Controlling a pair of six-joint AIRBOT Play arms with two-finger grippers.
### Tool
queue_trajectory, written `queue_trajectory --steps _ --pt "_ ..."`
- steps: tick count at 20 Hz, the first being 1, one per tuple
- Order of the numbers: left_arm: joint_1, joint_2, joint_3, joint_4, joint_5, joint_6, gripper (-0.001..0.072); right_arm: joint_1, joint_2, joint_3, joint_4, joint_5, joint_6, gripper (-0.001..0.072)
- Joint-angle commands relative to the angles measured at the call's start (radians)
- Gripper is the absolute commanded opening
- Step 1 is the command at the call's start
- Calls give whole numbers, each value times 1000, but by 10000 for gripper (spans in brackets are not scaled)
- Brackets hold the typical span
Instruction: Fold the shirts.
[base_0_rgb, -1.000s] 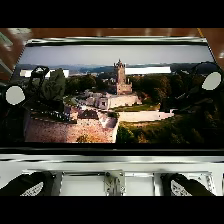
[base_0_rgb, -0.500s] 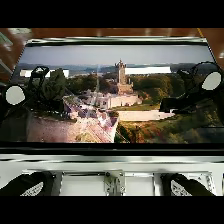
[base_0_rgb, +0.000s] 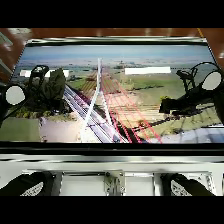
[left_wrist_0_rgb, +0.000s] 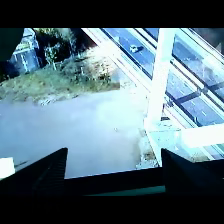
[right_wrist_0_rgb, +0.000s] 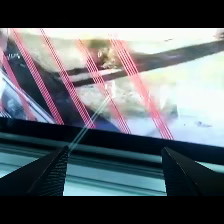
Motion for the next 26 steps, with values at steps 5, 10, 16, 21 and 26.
queue_trajectory --steps 5,10,16,21,26 --pt "1 -28 -1 -31 89 26 709 1 -1 1 50 31 1 693" --pt "149 -185 88 216 145 -119 713 1 -1 1 49 -2 0 693" --pt "436 -594 434 156 55 -151 713 1 -1 1 49 -55 -4 693" --pt "461 -803 553 121 150 -217 714 1 -2 1 53 -113 -4 693" --pt "475 -893 562 120 167 -239 704 1 -2 1 81 -112 -3 693"
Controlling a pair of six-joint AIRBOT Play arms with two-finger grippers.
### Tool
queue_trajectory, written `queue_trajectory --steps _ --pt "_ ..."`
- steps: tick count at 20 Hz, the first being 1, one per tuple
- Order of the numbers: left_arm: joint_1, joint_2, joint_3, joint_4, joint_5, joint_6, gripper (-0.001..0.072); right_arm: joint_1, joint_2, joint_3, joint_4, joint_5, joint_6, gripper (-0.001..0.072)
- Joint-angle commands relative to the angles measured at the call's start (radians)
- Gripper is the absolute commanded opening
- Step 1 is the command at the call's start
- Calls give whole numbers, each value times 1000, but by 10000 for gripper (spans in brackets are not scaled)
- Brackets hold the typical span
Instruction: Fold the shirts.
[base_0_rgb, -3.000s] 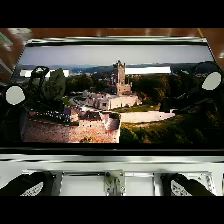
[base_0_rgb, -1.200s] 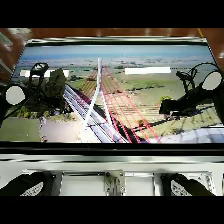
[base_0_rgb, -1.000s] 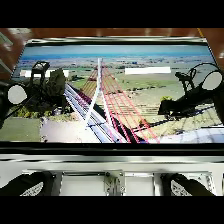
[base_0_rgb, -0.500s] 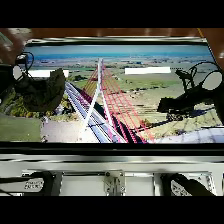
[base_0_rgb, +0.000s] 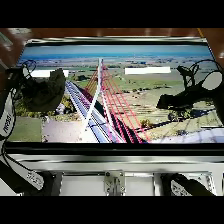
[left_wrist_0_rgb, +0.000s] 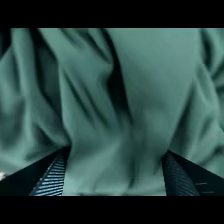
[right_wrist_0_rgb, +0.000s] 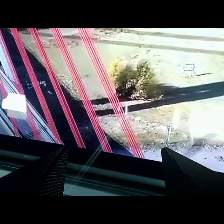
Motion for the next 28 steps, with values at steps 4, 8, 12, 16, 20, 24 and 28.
queue_trajectory --steps 4,8,12,16,20,24,28 --pt "24 -50 50 -13 -9 -28 38 1 0 1 52 -6 10 693" --pt "14 -4 181 -123 -151 126 36 1 0 1 57 4 14 693" --pt "-135 280 205 -264 -77 155 36 0 0 1 50 -120 -44 693" --pt "-402 605 204 -266 -66 196 36 1 29 55 -19 -60 -61 693" --pt "-673 756 201 -265 -68 107 37 1 195 119 -101 -24 -60 693" --pt "-910 704 137 -267 -40 80 37 0 369 125 -214 83 -58 693" --pt "-1118 533 -23 -284 193 72 37 0 425 125 -418 309 -54 693"
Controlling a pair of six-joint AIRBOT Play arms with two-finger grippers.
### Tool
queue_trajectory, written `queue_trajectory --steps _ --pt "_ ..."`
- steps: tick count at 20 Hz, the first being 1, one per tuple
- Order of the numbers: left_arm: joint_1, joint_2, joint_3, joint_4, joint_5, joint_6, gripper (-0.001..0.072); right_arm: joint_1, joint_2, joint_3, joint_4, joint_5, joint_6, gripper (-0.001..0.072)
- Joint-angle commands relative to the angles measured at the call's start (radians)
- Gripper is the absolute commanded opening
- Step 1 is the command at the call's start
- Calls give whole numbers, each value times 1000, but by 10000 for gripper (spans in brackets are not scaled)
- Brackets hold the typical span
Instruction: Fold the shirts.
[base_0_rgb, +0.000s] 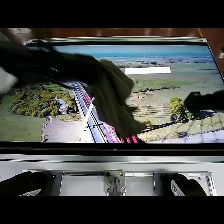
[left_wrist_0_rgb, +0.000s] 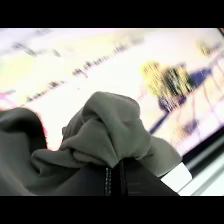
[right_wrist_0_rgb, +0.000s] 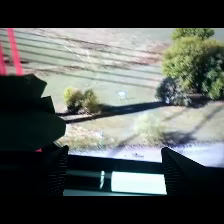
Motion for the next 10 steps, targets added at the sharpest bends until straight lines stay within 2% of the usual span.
queue_trajectory --steps 1,3,4,5,6,8,10 --pt "-193 -157 -112 -55 262 -14 37 0 48 0 -182 188 1 693" --pt "-241 -299 -106 -175 357 -14 39 0 47 -11 -190 177 5 693" --pt "-245 -358 -99 -245 363 -14 192 0 41 -14 -190 174 10 693" --pt "-237 -396 -96 -312 346 -16 595 0 31 -18 -191 175 9 693" --pt "-213 -414 -96 -363 299 -33 714 0 18 -23 -197 174 9 693" --pt "-145 -406 -95 -372 161 -9 714 0 -18 -53 -219 137 7 693" --pt "-53 -372 -96 -331 -18 67 714 -15 -66 -106 -236 98 5 693"
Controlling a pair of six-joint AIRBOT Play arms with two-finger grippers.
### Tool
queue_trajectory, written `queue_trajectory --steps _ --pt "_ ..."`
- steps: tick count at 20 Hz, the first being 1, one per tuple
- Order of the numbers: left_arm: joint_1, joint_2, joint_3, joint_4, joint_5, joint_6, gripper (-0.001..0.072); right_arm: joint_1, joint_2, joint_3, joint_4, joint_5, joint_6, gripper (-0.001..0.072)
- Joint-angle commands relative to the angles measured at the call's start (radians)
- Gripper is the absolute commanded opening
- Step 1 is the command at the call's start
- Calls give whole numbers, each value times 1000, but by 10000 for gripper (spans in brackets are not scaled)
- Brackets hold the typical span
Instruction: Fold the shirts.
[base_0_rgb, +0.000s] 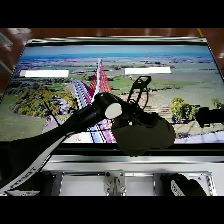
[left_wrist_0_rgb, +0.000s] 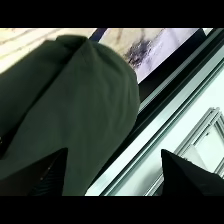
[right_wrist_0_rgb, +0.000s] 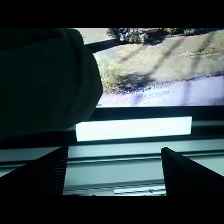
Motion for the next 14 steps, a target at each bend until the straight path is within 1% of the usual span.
queue_trajectory --steps 1,2,3,4,6,7,9,10,11,13,14 --pt "130 15 -3 24 -292 88 713 -46 -80 -80 -8 -49 -2 693" --pt "176 37 -10 84 -371 108 713 -92 -111 -110 43 -65 -7 692" --pt "223 62 -27 153 -428 131 712 -154 -144 -141 125 -82 -21 690" --pt "263 84 -47 198 -475 135 712 -222 -176 -169 218 -97 -43 621" --pt "338 121 -113 190 -534 135 713 -346 -238 -203 383 -121 -77 622" --pt "366 138 -168 168 -531 135 713 -396 -269 -209 438 -124 -94 627" --pt "396 158 -303 110 -473 135 713 -468 -336 -209 486 -132 -100 682" --pt "401 160 -372 72 -428 135 713 -486 -369 -209 484 -141 -100 682" --pt "403 159 -446 31 -372 134 713 -491 -400 -209 467 -152 -122 682" --pt "403 159 -565 -71 -238 134 713 -490 -457 -209 389 -195 -132 682" --pt "403 159 -615 -135 -166 135 713 -490 -483 -209 384 -216 -135 681"
